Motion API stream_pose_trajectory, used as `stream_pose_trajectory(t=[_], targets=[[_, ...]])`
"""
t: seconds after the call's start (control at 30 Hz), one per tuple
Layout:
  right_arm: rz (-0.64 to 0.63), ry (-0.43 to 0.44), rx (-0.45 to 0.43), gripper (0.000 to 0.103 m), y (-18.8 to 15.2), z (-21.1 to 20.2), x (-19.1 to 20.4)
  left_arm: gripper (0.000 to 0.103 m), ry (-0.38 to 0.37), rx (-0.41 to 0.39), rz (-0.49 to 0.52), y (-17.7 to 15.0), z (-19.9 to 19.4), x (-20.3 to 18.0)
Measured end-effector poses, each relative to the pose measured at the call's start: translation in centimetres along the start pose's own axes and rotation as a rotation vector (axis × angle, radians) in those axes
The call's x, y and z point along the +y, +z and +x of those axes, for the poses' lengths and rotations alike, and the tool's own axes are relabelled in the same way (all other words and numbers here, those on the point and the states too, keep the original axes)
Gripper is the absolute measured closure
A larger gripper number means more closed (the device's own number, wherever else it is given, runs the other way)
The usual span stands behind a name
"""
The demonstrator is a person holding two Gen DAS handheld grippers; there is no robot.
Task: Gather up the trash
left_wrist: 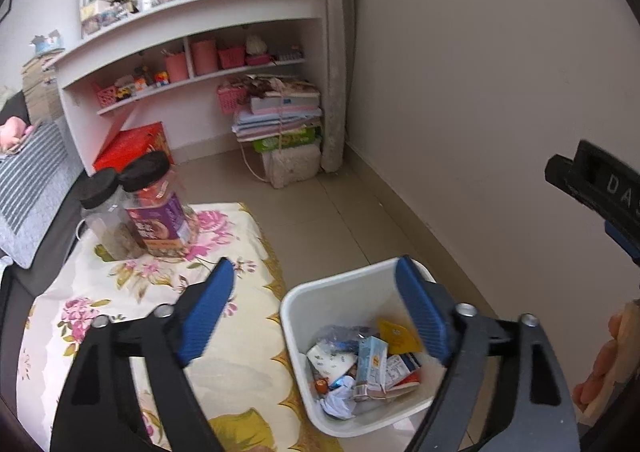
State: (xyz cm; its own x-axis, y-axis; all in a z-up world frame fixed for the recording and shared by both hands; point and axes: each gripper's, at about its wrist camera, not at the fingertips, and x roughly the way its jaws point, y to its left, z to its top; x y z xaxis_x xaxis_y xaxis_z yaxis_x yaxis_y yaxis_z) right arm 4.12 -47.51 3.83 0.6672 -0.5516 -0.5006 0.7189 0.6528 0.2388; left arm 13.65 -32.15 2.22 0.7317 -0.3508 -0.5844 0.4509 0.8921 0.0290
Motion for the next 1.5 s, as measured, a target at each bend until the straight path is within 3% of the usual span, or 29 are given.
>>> stream_pose_trajectory(t=[0.17,0.43,0.53,0.73,0.87,1.0,1.23,1.5], targets=[[-0.076,-0.009,-0.059,0.007,-0.6,-2.0,2.1,0.007,0.028,-0.072,-0.045,0.1,-2.7,2.4],[-0.138,0.013,-0.138,0.007,-2.3,-5.6,5.1,0.007,0.118,-0.112,-0.108,-1.2,-6.5,7.6],[-0.144,0.026,-0.126,0.007,-3.2,-6.7,6.4,0.007,0.154,-0.111,-0.139,-1.9,-7.5,10.1],[-0.154,0.137,-0.027,0.007,-6.1,-7.6,9.6,0.007,0.21,-0.117,-0.175,-3.5,-9.4,14.5],[-0.218,0.146,-0.071,0.007,-8.2,-8.8,12.2,0.007,0.208,-0.11,-0.193,-4.6,-10.3,17.0],[-0.257,0.157,-0.092,0.007,-9.7,-9.3,14.2,0.007,0.222,-0.109,-0.18,-5.5,-10.3,18.7],[-0.294,0.18,-0.095,0.007,-12.2,-9.3,16.8,0.007,0.193,-0.037,-0.213,-6.9,-8.3,22.0],[-0.308,0.182,-0.092,0.007,-13.0,-8.4,18.1,0.007,0.232,0.01,-0.239,-7.4,-7.0,24.0]])
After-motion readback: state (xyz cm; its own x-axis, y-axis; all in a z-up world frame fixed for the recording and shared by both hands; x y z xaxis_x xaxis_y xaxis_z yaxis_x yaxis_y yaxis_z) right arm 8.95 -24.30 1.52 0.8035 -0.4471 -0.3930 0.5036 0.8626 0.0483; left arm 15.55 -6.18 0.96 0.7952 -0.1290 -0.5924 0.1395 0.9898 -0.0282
